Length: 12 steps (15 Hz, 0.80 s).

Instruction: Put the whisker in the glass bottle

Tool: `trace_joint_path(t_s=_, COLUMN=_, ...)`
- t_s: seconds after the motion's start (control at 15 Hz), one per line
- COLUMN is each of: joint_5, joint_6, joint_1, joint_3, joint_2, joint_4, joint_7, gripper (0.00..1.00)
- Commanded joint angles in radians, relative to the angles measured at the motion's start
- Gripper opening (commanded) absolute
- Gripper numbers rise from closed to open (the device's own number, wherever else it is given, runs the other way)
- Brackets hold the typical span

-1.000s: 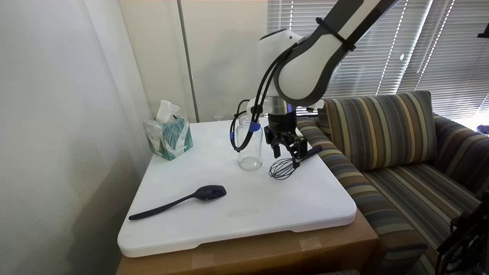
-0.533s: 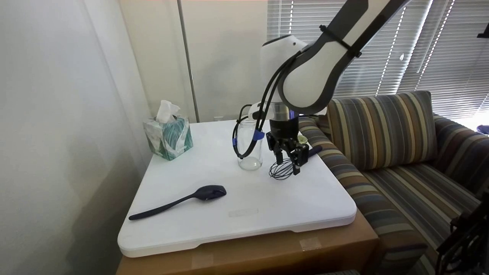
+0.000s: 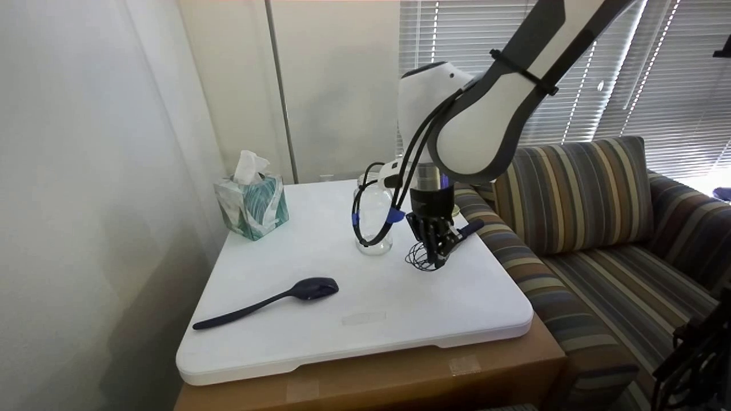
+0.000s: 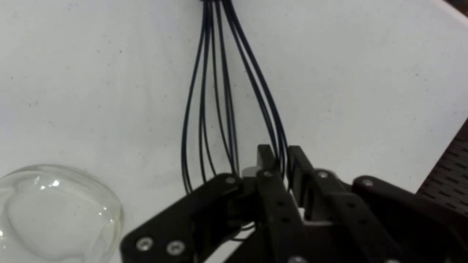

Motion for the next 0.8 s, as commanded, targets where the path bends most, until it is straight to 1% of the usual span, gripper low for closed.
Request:
trace_joint_path(t_s=0.0, joint_5=-0.013, joint_6=0.049, joint_1=-0.005, joint_3=0.004, joint_2=-0.05, joint_4=-0.082, joint_7=0.017, gripper=0.0)
trace_joint_path(t_s=0.27, joint_5=-0.025, joint_6=0.074, joint_1=0.003, joint_3=0.0, joint_2=-0.071, joint_4=-0.113, joint_7=0.024, gripper=0.01)
trace_joint_path(t_s=0.47, joint_5=-0.034, joint_6=0.069, joint_1=0.017, joint_3=-0.009, joint_2=-0.12, joint_4=-0.147, joint_7=0.043, gripper=0.01)
trace_joint_path(t_s=0.6, joint_5=-0.047, joint_6=0.036, joint_1=0.028, joint_3=-0.021, joint_2=-0.168, joint_4=-0.157, joint_7=0.064, gripper=0.01)
trace_joint_path(t_s=0.73, joint_5=-0.093, joint_6=-0.014, joint_1=0.056, joint_3=-0.053, joint_2=-0.223, joint_4=-0.164, joint_7=0.111, gripper=0.01)
